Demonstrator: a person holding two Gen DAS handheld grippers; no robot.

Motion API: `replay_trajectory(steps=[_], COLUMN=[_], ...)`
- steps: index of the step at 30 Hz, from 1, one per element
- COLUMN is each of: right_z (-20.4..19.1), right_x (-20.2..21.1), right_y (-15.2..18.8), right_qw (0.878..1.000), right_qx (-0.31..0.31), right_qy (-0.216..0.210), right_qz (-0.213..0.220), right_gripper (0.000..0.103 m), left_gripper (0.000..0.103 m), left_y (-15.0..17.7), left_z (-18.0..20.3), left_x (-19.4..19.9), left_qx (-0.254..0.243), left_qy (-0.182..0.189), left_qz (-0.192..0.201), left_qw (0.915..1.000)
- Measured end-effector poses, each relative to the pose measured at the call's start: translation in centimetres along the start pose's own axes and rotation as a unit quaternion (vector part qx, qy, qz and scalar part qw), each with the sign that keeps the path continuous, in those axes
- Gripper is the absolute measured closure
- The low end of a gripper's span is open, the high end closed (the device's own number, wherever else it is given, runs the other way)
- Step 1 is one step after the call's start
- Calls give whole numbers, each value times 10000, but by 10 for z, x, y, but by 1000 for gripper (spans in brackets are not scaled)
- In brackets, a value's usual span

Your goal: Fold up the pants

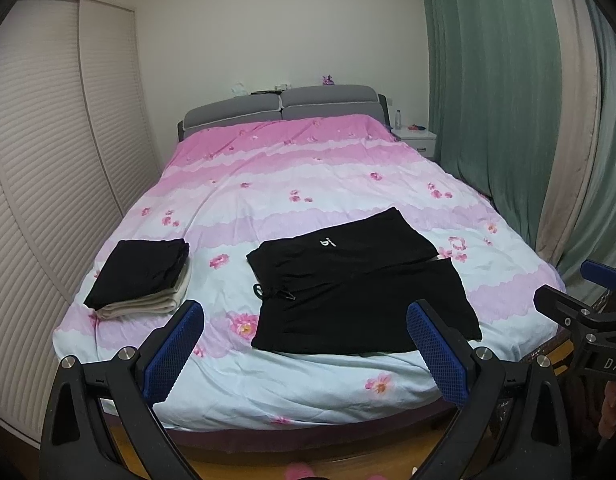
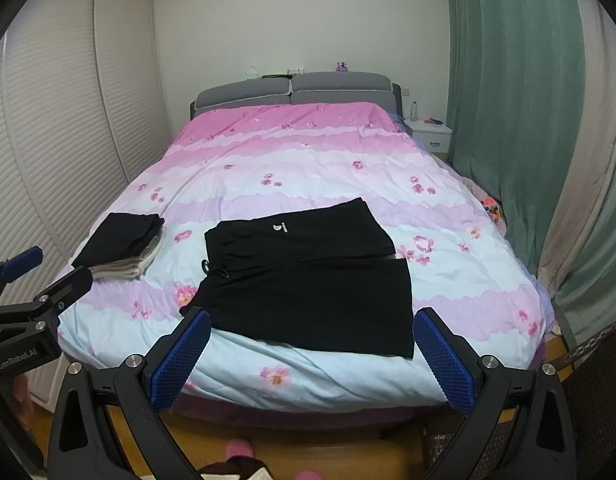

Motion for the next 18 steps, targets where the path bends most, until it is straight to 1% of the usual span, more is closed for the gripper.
replay_trajectory(steps=[6, 18], right_z=[0, 3], right_x=[0, 3], right_y=[-4, -2], right_qw=[10000, 10000], right_qx=[9, 3], right_qy=[-3, -15], right_qz=[19, 62], right_gripper=[1, 1], left_gripper=[0, 0], left_y=[1, 0], left_z=[-1, 2], left_x=[-1, 0], left_qx=[87, 74], left_qy=[5, -15], left_qz=[-22, 29], left_qw=[10000, 10000])
Point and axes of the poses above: each gripper's, at about its wrist camera, not at the fingertips, and x roughly against the way its jaws point, z to its right, y to its underside, the point moved 1 cm from there along -x, roughly the way its jaws point, and after that the axes turned 9 degrees about z, right-handed, at the moved point
